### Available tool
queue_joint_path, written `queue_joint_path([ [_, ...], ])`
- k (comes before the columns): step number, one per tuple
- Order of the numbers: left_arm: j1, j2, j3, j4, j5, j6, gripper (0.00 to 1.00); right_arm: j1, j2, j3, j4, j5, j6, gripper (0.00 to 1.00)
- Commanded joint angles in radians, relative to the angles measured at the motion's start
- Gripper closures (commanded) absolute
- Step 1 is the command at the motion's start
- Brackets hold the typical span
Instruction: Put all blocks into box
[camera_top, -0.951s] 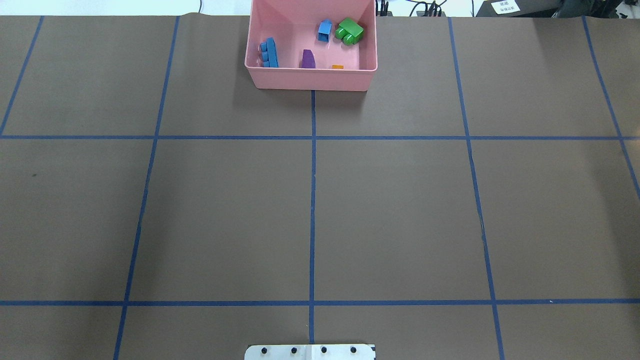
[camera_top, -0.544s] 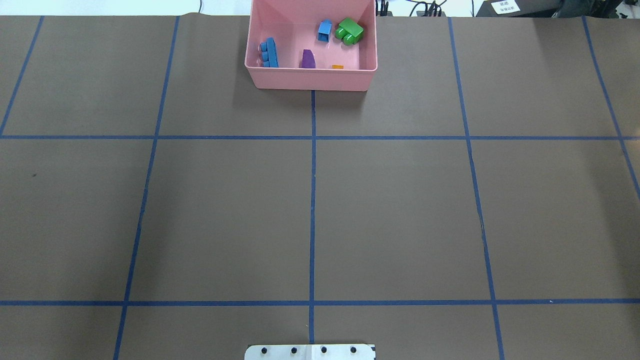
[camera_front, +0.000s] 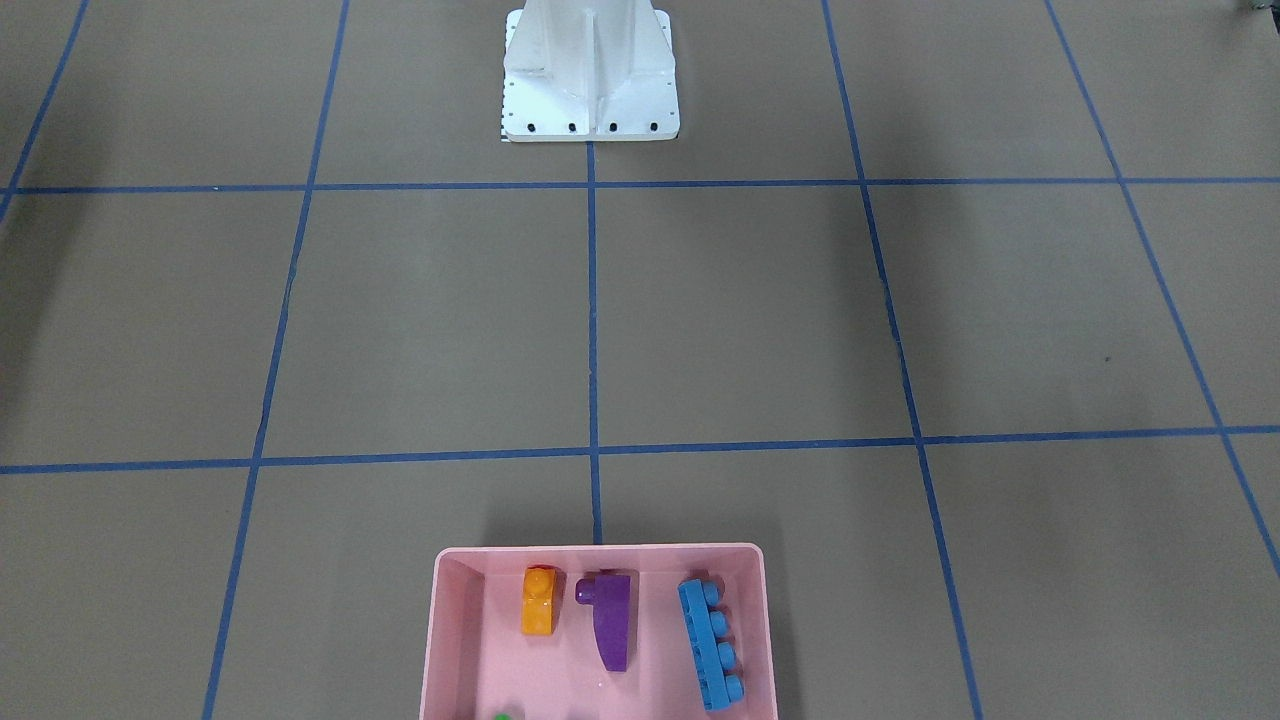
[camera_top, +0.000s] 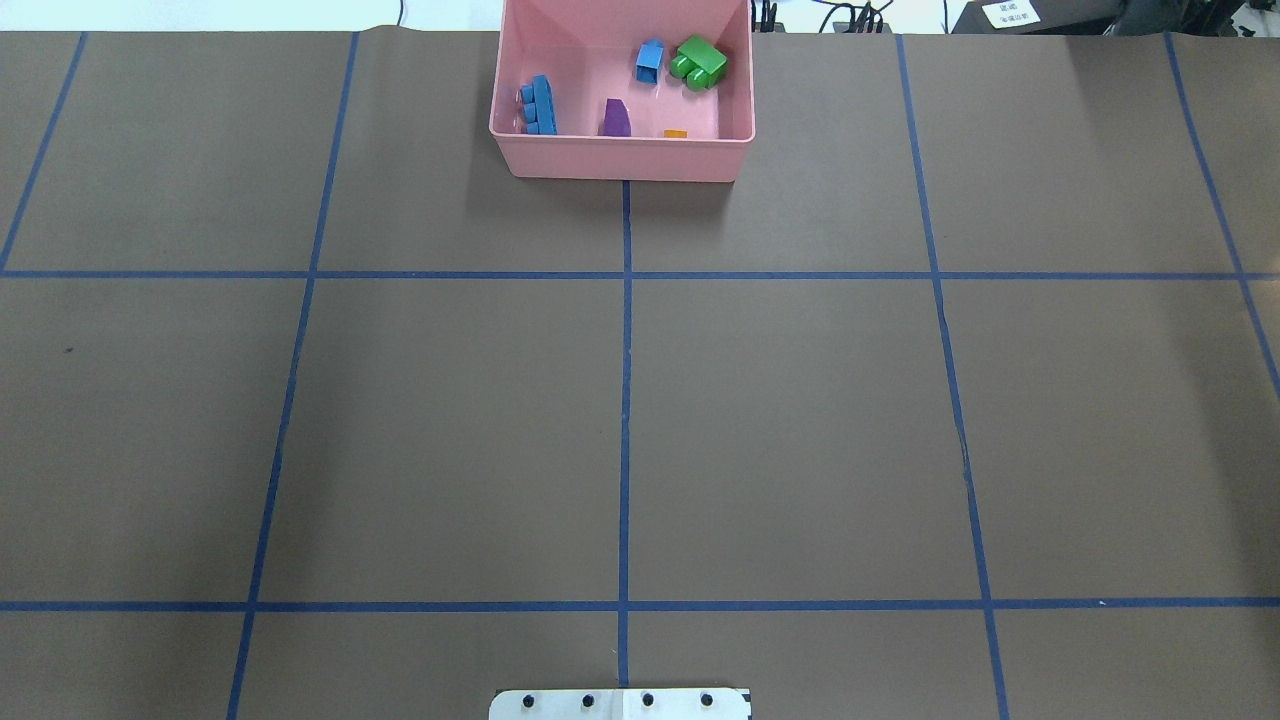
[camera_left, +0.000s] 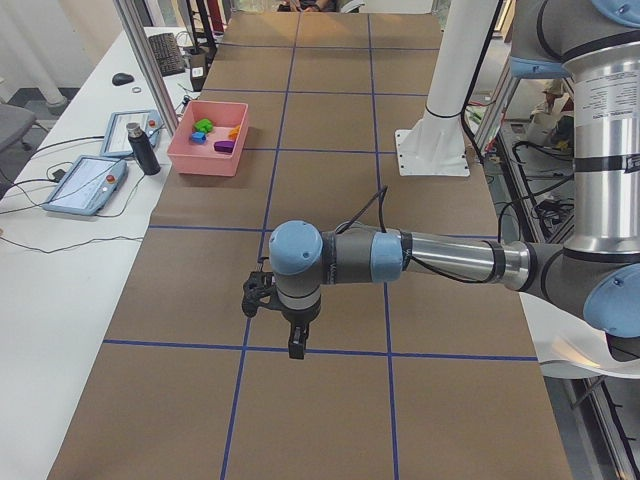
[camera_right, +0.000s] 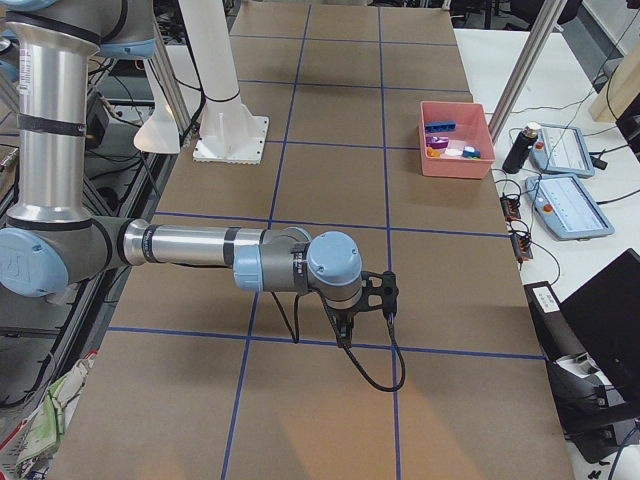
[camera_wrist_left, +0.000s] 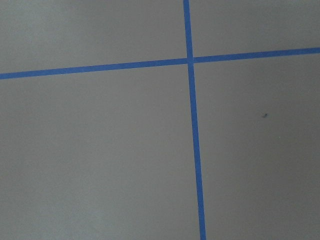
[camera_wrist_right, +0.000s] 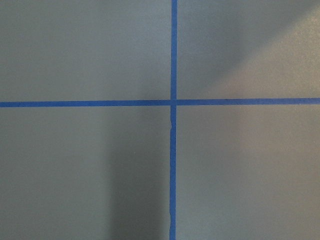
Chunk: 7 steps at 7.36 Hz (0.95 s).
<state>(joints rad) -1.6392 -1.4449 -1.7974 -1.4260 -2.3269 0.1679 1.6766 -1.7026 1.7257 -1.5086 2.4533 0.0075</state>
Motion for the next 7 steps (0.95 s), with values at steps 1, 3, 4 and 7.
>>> queue_joint_path([
  [1, 0.027, 0.001, 0.059, -0.095, 0.001, -0.001, 0.0, 0.0, -0.002, 0.0, -0.001, 0.004, 0.0, 0.0],
  [3, 0.027, 0.001, 0.059, -0.11, 0.001, -0.002, 0.0, 0.0, -0.002, 0.0, -0.001, 0.004, 0.0, 0.0],
  [4, 0.027, 0.001, 0.059, -0.11, 0.0, -0.002, 0.0, 0.0, -0.003, 0.0, -0.001, 0.004, 0.0, 0.0],
  [7, 0.027, 0.0, 0.059, -0.11, 0.001, -0.002, 0.0, -0.002, -0.006, 0.0, -0.001, 0.004, 0.0, 0.0],
])
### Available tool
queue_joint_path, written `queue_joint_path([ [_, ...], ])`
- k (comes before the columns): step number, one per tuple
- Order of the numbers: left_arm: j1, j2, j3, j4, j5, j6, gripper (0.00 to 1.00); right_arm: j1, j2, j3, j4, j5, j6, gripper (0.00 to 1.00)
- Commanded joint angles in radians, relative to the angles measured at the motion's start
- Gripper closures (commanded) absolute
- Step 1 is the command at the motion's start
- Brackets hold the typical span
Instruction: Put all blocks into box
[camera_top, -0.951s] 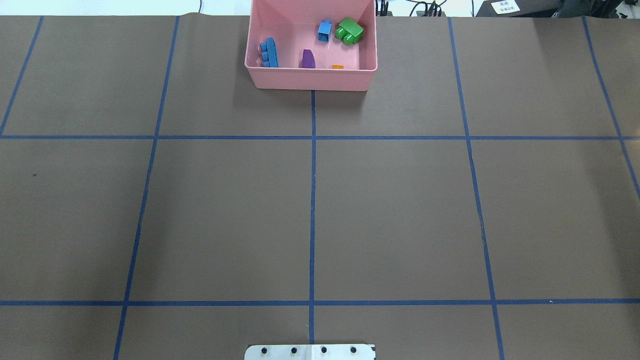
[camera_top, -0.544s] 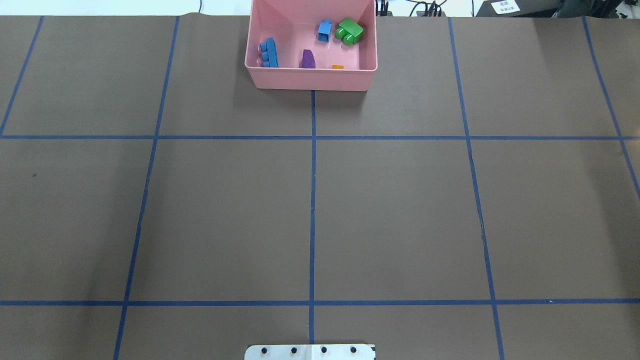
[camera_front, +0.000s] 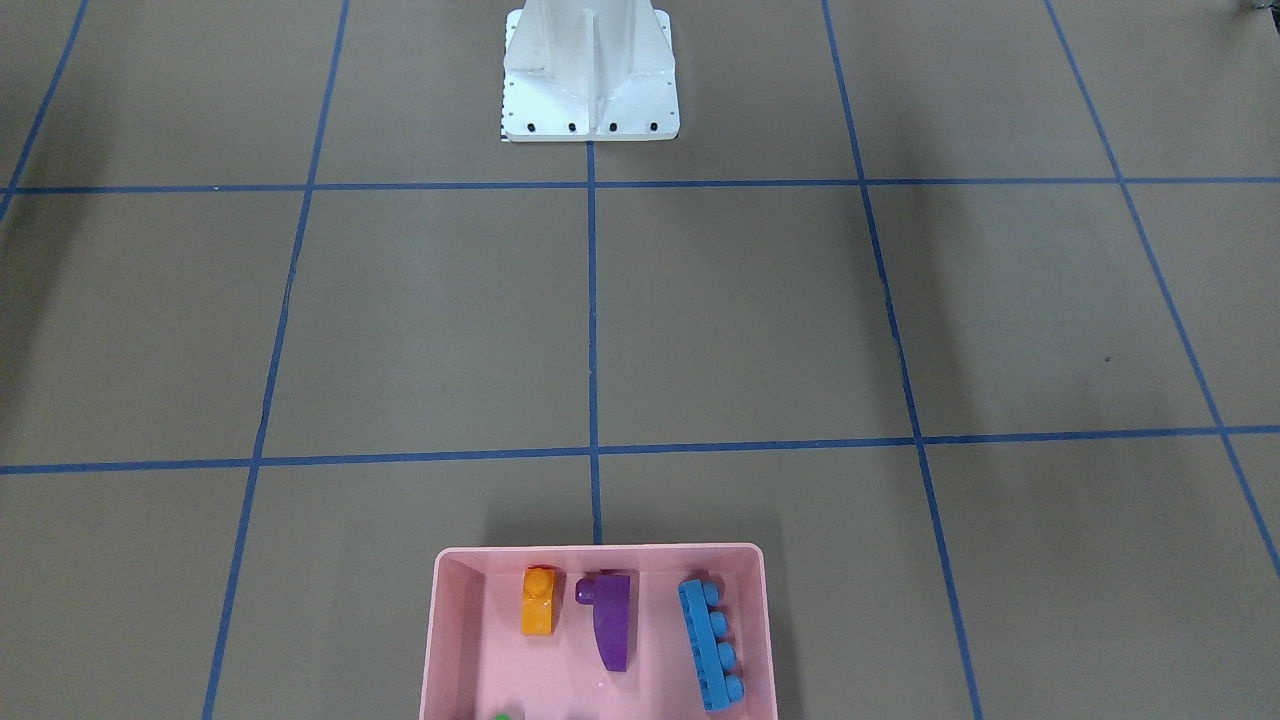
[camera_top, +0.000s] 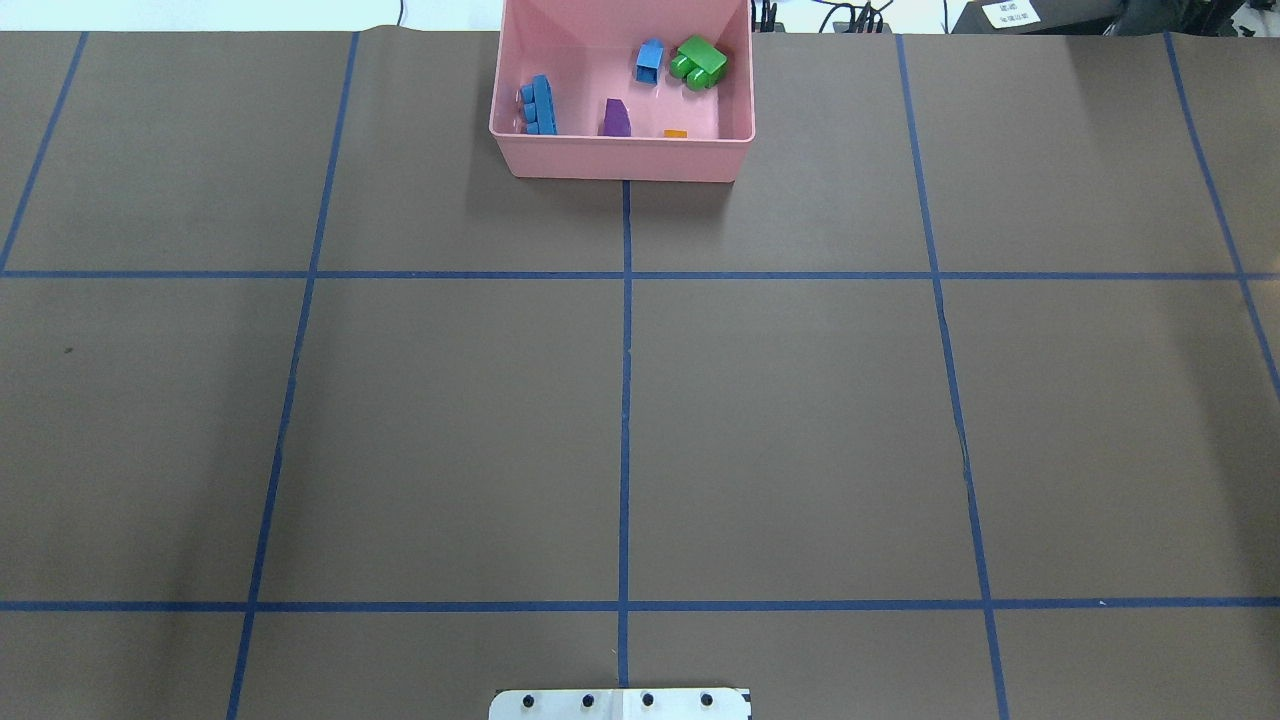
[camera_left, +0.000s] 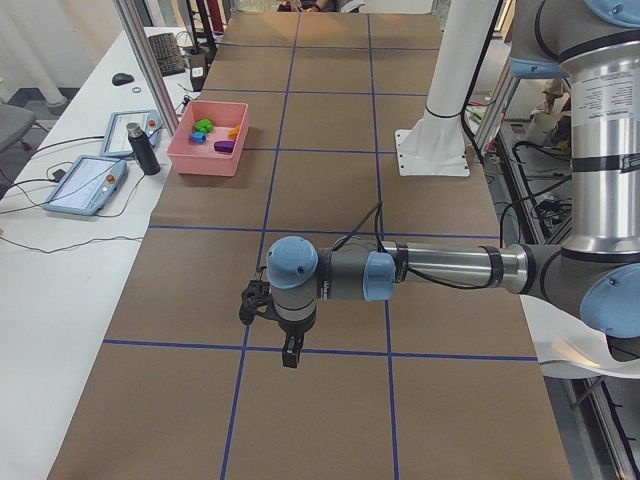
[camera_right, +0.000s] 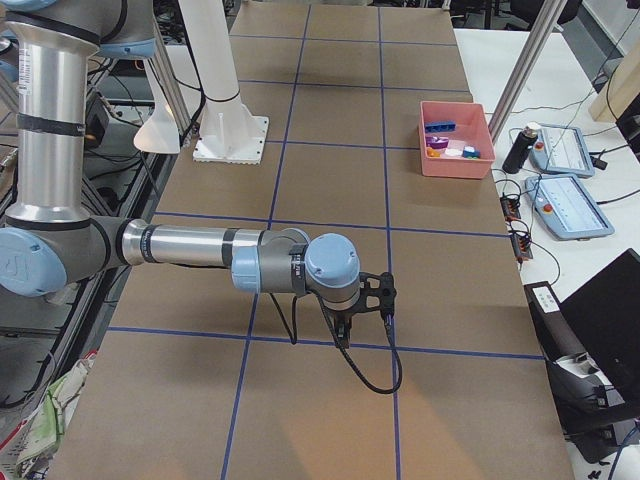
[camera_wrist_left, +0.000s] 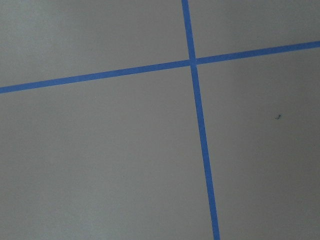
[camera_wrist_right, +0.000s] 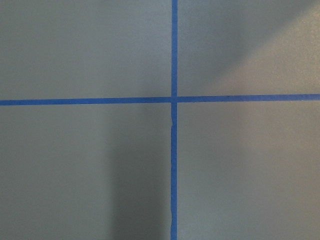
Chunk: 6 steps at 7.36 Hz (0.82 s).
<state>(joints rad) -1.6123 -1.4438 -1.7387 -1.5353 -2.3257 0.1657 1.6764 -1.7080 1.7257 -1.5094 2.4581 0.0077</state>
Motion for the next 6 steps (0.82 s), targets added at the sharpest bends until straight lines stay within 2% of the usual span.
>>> queue_joint_path([
  [1, 0.0, -0.001, -0.001, 0.0, 0.0, 0.0, 0.0, 0.0, -0.001, -0.003, 0.0, -0.001, 0.0, 0.0],
  [6, 0.0, -0.004, -0.002, -0.002, -0.001, -0.031, 0.0, -0.001, -0.001, -0.005, 0.0, -0.004, -0.002, 0.0],
])
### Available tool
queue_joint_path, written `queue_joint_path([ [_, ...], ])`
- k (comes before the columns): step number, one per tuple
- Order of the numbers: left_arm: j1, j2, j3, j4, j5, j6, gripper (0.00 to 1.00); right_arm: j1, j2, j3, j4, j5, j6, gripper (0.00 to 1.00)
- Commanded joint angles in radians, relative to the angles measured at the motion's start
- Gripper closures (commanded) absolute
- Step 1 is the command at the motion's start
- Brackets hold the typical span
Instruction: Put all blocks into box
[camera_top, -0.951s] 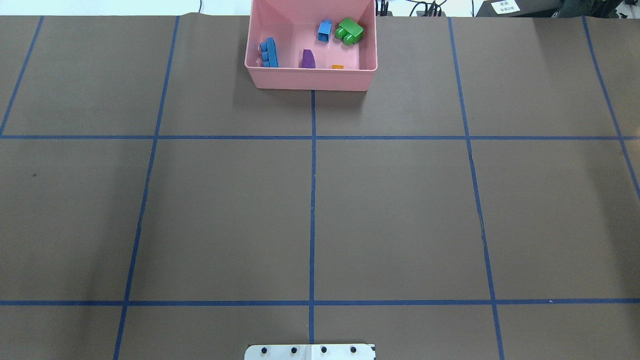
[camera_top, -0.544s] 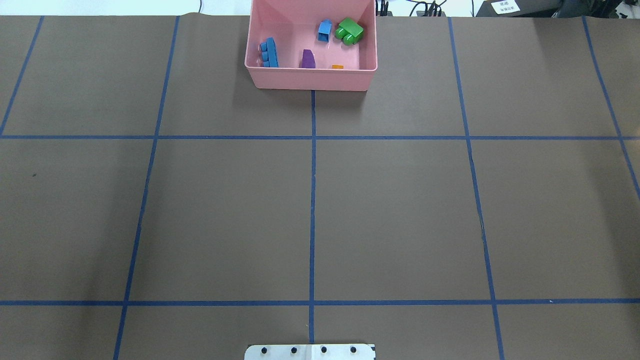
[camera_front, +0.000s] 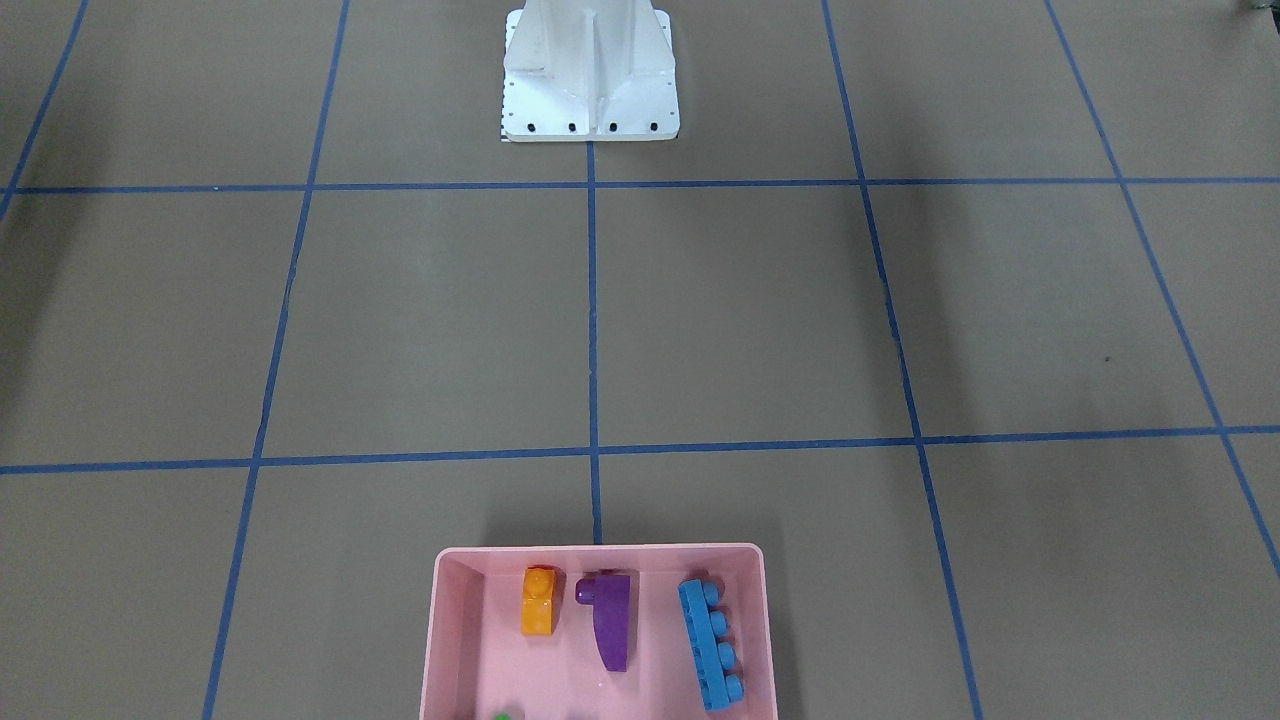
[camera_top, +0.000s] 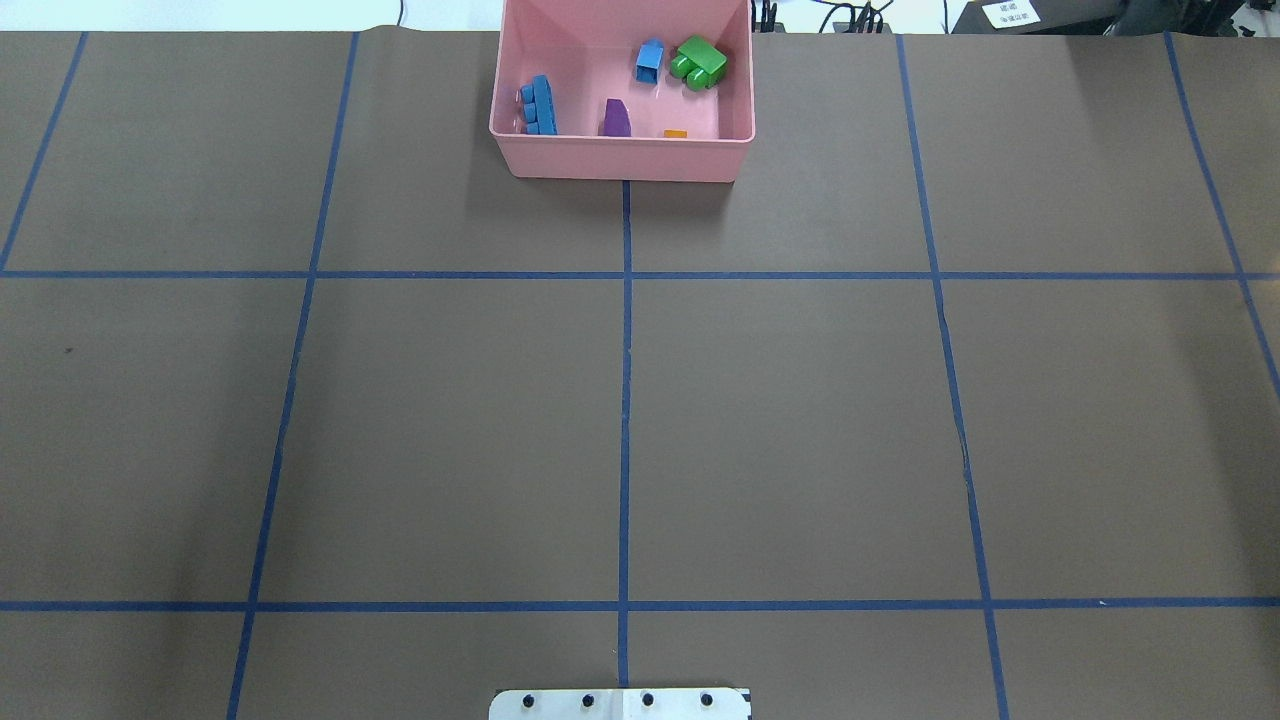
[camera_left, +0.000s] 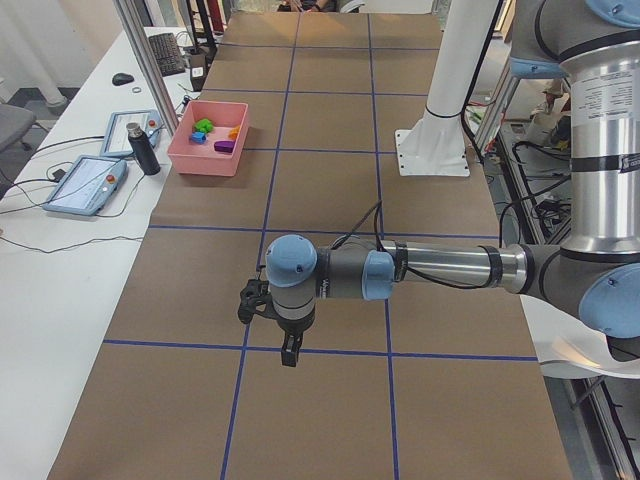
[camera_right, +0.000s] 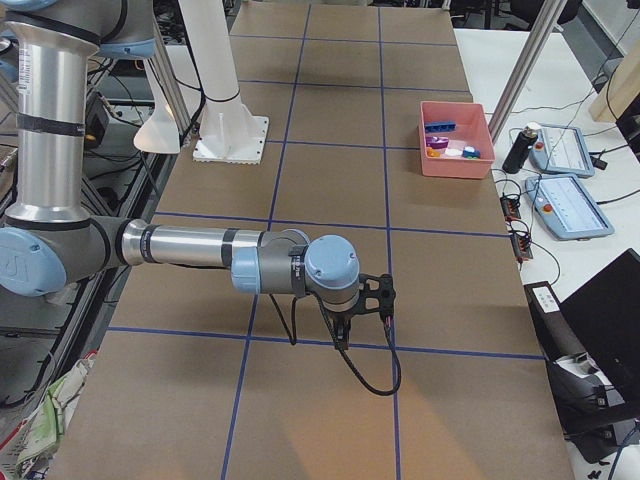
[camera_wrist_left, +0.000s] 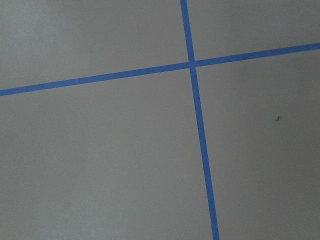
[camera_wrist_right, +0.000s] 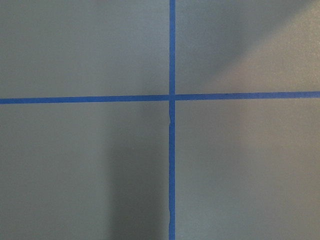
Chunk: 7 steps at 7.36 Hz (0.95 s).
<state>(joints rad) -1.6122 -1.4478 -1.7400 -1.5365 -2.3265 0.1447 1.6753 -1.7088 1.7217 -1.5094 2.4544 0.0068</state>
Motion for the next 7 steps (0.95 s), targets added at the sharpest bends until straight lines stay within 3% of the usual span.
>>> queue_joint_path([
  [1, 0.0, 0.0, 0.0, -0.001, -0.001, -0.01, 0.0, 0.0, 0.0, -0.002, 0.0, 0.0, -0.001, 0.0],
  [4, 0.0, -0.005, 0.0, 0.001, 0.001, -0.01, 0.0, 0.0, 0.0, -0.005, 0.0, -0.002, -0.001, 0.0],
  [7, 0.008, -0.023, 0.0, 0.001, 0.004, -0.197, 0.0, 0.0, 0.0, -0.008, 0.0, -0.008, 0.001, 0.0],
])
